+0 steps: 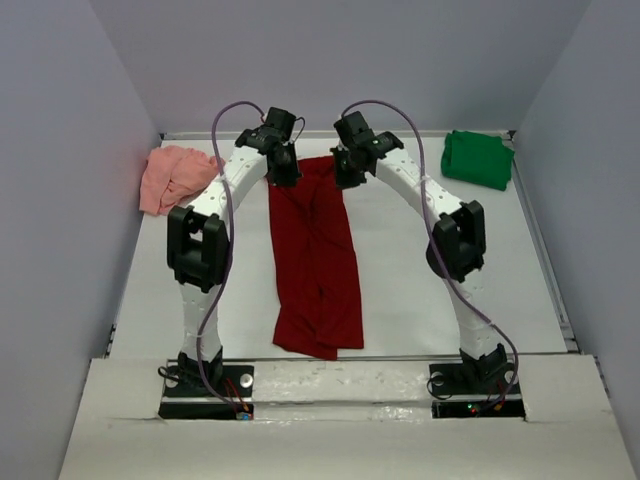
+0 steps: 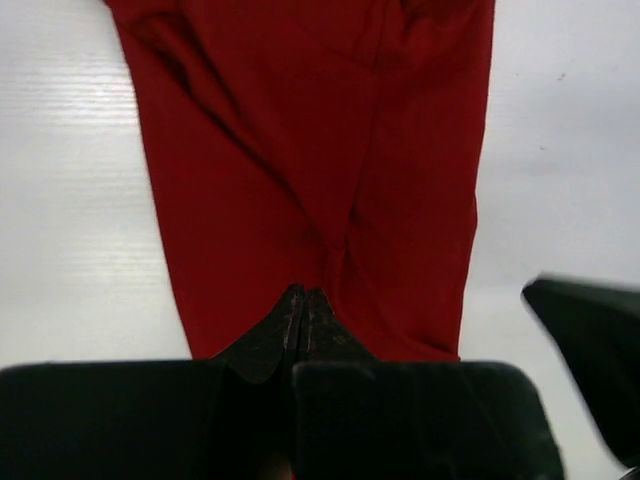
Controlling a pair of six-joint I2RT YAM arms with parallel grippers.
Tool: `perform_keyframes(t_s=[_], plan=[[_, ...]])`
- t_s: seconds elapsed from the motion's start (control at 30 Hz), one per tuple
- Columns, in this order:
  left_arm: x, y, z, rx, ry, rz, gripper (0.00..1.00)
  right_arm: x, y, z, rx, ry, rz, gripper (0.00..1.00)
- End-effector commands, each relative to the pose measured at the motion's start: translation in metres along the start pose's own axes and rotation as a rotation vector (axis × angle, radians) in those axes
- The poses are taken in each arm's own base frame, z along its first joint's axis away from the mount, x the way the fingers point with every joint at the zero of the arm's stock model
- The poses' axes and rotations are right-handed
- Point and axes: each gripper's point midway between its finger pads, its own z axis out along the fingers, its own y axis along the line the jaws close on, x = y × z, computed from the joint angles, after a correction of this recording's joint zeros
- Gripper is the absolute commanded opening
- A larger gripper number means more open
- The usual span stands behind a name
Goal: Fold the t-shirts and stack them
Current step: Rotate the tshirt 90 degrees
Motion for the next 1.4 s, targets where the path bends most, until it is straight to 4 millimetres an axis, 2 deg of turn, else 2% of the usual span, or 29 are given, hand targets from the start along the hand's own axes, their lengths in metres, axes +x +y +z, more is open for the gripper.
perform_keyframes(t_s=[0.0,0.03,0.07,0.13,0.23,0.27,0.3,0.43,0.6,0.67,0.7,0.8,0.87,0.93,0.97,1.03,1.07,1.1,1.17,1.2,1.27,1.3,1.37], plan=[[0.001,-0.015,0.020,0.043,0.042,0.027,0.04,-0.032,0.002,0.035,-0.206,0.055,-0.087,0.00],[0.003,-0.015,0.024,0.045,0.051,0.018,0.04,-0.051,0.005,0.033,-0.239,0.011,-0.076,0.00],[0.005,-0.016,0.029,0.047,0.054,0.007,0.05,-0.037,-0.005,0.060,-0.272,0.087,-0.037,0.00],[0.005,-0.015,0.032,0.034,0.046,-0.001,0.05,-0.028,-0.007,0.079,-0.295,0.129,0.003,0.00],[0.005,-0.011,0.038,0.011,0.060,0.012,0.05,-0.014,-0.010,0.088,-0.329,0.188,0.044,0.00],[0.010,-0.005,0.049,-0.026,0.084,0.012,0.05,-0.002,-0.016,0.093,-0.302,0.227,0.062,0.00],[-0.001,-0.009,0.045,-0.021,0.066,0.015,0.05,-0.001,-0.020,0.090,-0.278,0.226,0.051,0.00],[-0.007,-0.012,0.045,-0.011,0.044,0.013,0.06,0.003,-0.027,0.071,-0.247,0.220,0.019,0.00],[-0.003,-0.016,0.047,0.012,0.054,0.012,0.06,-0.013,-0.032,0.048,-0.199,0.169,0.002,0.00],[-0.001,-0.013,0.049,0.001,0.059,0.012,0.06,-0.010,-0.038,0.046,-0.160,0.180,0.013,0.00],[0.002,-0.012,0.050,-0.001,0.066,0.017,0.06,-0.012,-0.048,0.048,-0.099,0.166,0.014,0.00],[0.005,-0.008,0.050,-0.010,0.073,0.019,0.06,-0.009,-0.063,0.057,-0.031,0.163,-0.013,0.00],[0.005,-0.009,0.047,-0.007,0.060,0.019,0.06,-0.006,-0.063,0.060,-0.045,0.177,-0.045,0.00],[0.008,0.003,0.049,-0.062,0.060,0.013,0.06,0.002,-0.055,0.061,-0.100,0.205,-0.052,0.00],[0.010,0.003,0.049,-0.063,0.062,0.012,0.07,0.002,-0.044,0.058,-0.144,0.203,-0.066,0.00],[0.023,0.010,0.062,-0.083,0.121,0.028,0.07,0.002,-0.029,0.046,-0.191,0.187,-0.065,0.00],[0.020,0.008,0.065,-0.078,0.119,0.035,0.07,0.006,-0.036,0.045,-0.155,0.189,-0.060,0.00],[0.021,0.009,0.068,-0.078,0.126,0.040,0.06,-0.004,-0.036,0.029,-0.147,0.149,-0.060,0.00],[0.018,0.006,0.074,-0.068,0.125,0.053,0.06,-0.008,-0.038,0.015,-0.097,0.120,-0.051,0.00],[0.016,0.004,0.076,-0.060,0.122,0.057,0.06,-0.013,-0.038,-0.003,-0.097,0.093,-0.054,0.00],[0.017,-0.004,0.080,-0.013,0.137,0.060,0.06,-0.018,-0.040,-0.022,-0.080,0.059,-0.048,0.00],[0.013,-0.007,0.081,0.000,0.128,0.061,0.06,-0.021,-0.035,-0.040,-0.083,0.030,-0.057,0.00],[0.012,-0.014,0.085,0.042,0.131,0.068,0.06,-0.022,-0.033,-0.059,-0.096,0.009,-0.050,0.00]])
